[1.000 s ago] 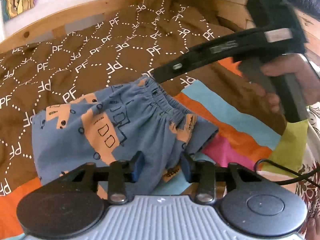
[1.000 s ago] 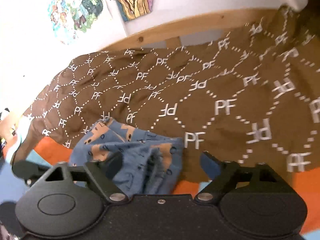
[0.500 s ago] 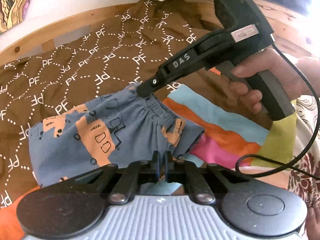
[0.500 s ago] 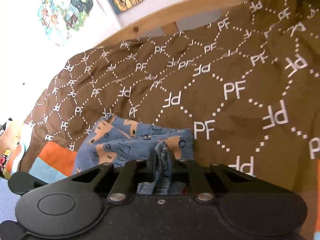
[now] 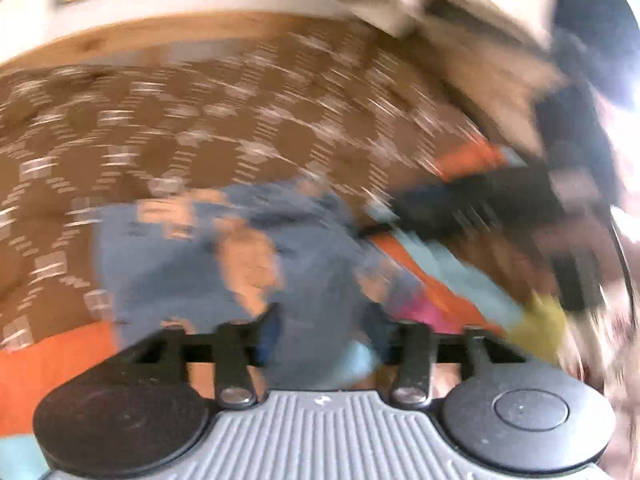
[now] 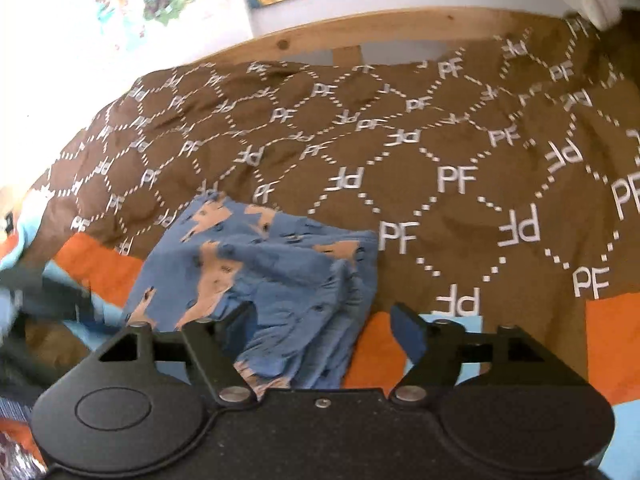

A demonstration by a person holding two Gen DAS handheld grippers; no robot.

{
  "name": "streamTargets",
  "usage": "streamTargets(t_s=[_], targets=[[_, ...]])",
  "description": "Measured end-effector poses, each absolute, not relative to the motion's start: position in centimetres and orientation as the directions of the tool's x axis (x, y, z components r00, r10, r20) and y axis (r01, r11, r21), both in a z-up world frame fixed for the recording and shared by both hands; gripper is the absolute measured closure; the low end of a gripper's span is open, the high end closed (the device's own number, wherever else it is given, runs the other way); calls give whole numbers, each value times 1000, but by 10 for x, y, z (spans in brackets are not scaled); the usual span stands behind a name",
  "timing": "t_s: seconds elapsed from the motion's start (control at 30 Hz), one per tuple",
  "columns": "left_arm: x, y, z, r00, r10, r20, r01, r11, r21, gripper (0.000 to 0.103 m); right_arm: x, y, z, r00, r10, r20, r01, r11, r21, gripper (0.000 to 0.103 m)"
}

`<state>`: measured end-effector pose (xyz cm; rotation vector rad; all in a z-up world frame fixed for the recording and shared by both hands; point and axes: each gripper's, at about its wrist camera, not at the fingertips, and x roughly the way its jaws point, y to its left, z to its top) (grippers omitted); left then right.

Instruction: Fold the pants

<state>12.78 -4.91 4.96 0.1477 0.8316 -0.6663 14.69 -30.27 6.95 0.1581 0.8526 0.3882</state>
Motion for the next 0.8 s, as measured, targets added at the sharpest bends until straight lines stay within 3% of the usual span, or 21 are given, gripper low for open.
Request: streamTargets(t_s=[0.07, 0.17, 0.23, 0.33, 0.43, 0.57, 0.8], targets=[[140, -39, 53, 582, -394, -712, 491, 868, -79, 29, 144, -291, 69, 593, 356, -722, -266, 933, 242, 20], [161, -36, 46, 648, -193, -737, 331, 943, 44, 20, 140, -280, 64, 585, 292, -757, -238, 954, 184, 20], [172, -36, 35, 620, -131, -774, 304, 949, 84, 13, 137, -276, 57, 571, 245, -784, -232, 964, 133, 18], [178, -38, 14, 571, -41, -820, 291, 944, 155, 12, 129, -278, 50, 554, 221, -802, -228, 968, 109, 12], [171, -29, 10, 581, -42, -813, 260, 956, 137, 4, 123, -284, 46, 541, 209, -815, -215, 971, 107, 8], [172, -19, 12, 547, -58, -835, 226, 971, 81, 2, 116, -294, 47, 536, 177, -825, -189, 978, 86, 8], [186, -9, 30, 544, -85, -835, 205, 978, 34, 1, 135, -300, 75, 633, 225, -741, -203, 972, 122, 6]])
